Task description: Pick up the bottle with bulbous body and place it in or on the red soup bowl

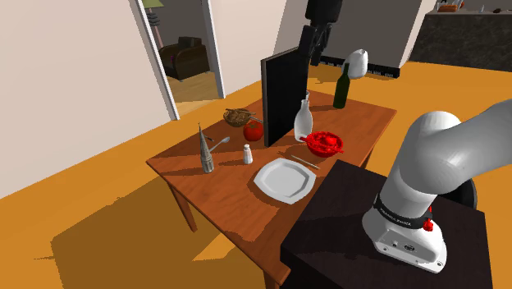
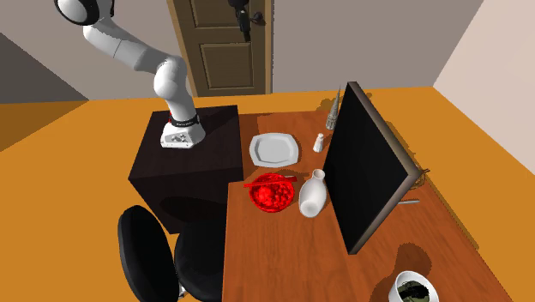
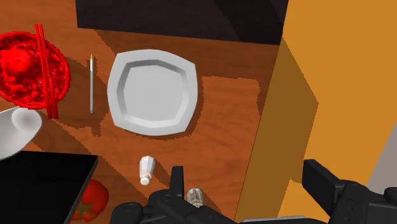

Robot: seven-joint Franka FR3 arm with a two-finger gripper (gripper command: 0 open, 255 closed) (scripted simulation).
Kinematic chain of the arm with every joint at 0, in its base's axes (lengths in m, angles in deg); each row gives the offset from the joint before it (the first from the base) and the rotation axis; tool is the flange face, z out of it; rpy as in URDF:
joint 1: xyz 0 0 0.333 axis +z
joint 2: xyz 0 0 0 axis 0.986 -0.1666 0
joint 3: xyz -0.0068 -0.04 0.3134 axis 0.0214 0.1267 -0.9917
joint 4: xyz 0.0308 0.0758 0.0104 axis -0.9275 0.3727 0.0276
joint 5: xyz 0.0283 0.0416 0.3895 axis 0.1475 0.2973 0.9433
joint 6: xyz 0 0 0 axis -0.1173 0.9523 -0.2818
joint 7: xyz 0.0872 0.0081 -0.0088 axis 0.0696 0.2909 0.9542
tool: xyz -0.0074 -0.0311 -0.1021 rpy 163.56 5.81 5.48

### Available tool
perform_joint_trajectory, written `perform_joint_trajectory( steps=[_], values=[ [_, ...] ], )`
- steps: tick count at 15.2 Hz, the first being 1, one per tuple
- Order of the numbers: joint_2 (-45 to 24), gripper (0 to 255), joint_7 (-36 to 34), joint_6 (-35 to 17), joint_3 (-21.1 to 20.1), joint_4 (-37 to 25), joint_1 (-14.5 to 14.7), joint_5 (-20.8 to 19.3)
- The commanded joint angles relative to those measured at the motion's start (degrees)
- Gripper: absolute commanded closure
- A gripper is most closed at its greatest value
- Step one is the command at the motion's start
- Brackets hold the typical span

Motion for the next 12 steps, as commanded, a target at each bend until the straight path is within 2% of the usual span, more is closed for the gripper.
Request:
perform_joint_trajectory(
  steps=[1, 12],
  values=[
    [0.00, 0, 0.00, 0.00, 0.00, 0.00, 0.00, 0.00],
    [-10.41, 0, 12.79, -12.66, 10.73, 4.04, -2.87, -6.27]
  ],
)
